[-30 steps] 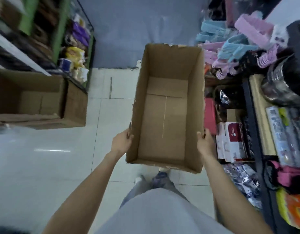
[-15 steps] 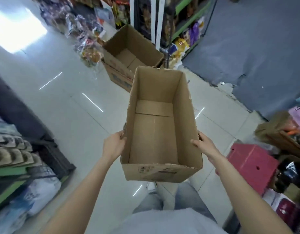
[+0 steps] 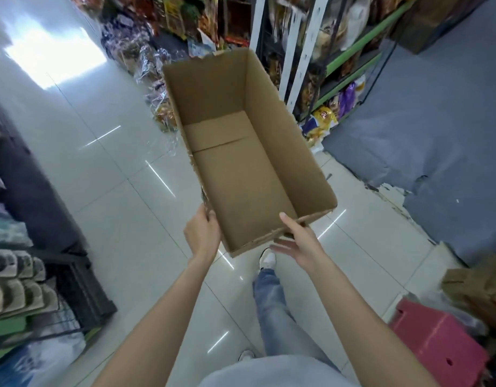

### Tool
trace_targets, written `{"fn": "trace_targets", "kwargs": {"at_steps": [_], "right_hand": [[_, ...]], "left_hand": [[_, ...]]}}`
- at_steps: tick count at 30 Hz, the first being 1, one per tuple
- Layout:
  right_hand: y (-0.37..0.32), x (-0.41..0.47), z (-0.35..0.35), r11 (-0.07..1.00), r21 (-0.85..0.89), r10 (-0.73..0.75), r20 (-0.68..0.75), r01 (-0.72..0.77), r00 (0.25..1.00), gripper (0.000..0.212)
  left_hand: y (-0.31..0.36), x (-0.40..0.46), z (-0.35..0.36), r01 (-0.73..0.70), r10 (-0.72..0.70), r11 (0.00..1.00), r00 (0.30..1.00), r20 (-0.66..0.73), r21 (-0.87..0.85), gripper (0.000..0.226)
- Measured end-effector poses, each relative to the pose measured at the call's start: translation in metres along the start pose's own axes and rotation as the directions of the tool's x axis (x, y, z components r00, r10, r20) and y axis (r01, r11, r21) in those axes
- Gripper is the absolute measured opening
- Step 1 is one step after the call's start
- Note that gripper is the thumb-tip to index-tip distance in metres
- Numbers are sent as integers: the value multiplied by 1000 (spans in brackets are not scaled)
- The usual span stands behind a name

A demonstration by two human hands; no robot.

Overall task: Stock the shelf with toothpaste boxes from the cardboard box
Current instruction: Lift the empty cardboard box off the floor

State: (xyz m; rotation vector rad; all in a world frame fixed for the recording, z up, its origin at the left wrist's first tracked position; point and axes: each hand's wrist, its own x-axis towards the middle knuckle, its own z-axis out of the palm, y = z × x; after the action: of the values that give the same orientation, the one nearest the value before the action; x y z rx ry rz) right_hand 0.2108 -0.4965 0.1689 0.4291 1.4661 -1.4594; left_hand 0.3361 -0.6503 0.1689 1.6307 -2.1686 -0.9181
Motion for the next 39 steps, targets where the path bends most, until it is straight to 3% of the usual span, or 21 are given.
{"fn": "trace_targets", "kwargs": {"at_steps": [2,5,9,11,14,16,20,23,26,28,30,32,35,37,39], "right_hand": [[-39,38,23,997,6,-77,-8,77,997,35],[-103,82,43,993,-50,-108,-4,108,994,47],[-181,141,55,977,-140,-167,-40,160,985,58],[-209,173,59,972,-171,-174,-84,158,981,60],[-237,219,59,978,-164,-151,-139,127,979,59],[-246,252,57,983,-155,-126,-177,99,976,64],[-255,312,57,977,-191,-143,-287,90,947,46],[-261,359,64,977,-212,-106,-343,33,933,42],[-261,402,84,976,-216,-62,-354,-18,933,40],[-260,429,100,977,-213,-52,-379,-32,924,41],[-261,453,109,973,-224,-51,-435,-53,899,45],[-263,471,106,943,-305,-61,-552,-133,831,50],[-262,475,98,928,-304,-28,-635,-216,772,51],[-256,467,94,909,-319,14,-617,-267,787,53],[-248,454,96,833,-491,-83,-570,-257,818,61]], "left_hand": [[27,31,20,41,-40,996,999,16,-83,18],[61,85,40,174,-134,938,980,148,-299,13],[91,175,39,323,-180,850,921,347,-417,80],[99,223,37,339,-198,839,918,342,-425,92],[111,298,43,420,-250,777,890,382,-469,89],[124,344,57,475,-264,741,856,444,-475,71],[143,418,100,490,-307,808,823,478,-325,30],[142,454,123,489,-278,824,789,548,-286,43],[134,485,135,281,-202,954,862,464,-107,34],[130,505,132,104,-85,993,959,271,-54,35],[126,522,126,-133,133,991,987,88,-3,43],[124,538,123,-411,416,892,909,13,190,46],[120,551,123,-685,719,657,695,9,316,50],[128,551,121,-815,846,471,526,89,339,51],[138,551,121,-884,884,249,374,281,395,55]]}}
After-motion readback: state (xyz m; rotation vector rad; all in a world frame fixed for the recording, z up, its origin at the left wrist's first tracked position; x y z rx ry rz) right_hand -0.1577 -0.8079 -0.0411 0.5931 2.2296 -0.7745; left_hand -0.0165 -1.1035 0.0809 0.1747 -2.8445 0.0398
